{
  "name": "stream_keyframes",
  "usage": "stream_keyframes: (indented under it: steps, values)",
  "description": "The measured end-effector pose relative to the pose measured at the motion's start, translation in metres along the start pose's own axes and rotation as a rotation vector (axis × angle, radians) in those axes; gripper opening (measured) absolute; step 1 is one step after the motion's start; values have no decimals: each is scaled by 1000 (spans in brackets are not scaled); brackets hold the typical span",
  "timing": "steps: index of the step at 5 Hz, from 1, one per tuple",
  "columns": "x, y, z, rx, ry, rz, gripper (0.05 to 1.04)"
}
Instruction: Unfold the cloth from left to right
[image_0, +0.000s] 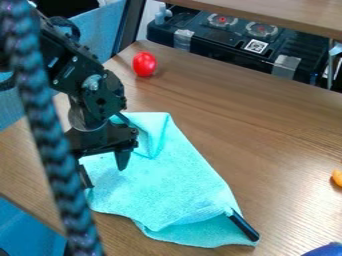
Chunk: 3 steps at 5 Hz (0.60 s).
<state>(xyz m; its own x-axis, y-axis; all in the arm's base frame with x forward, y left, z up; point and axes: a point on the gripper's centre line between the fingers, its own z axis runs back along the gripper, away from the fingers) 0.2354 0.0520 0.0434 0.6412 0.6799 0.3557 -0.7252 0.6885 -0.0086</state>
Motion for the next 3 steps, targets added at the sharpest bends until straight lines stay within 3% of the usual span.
stream_keyframes:
  steps: [3]
  values:
    - [-5,7,-4,18,43,-1,1000]
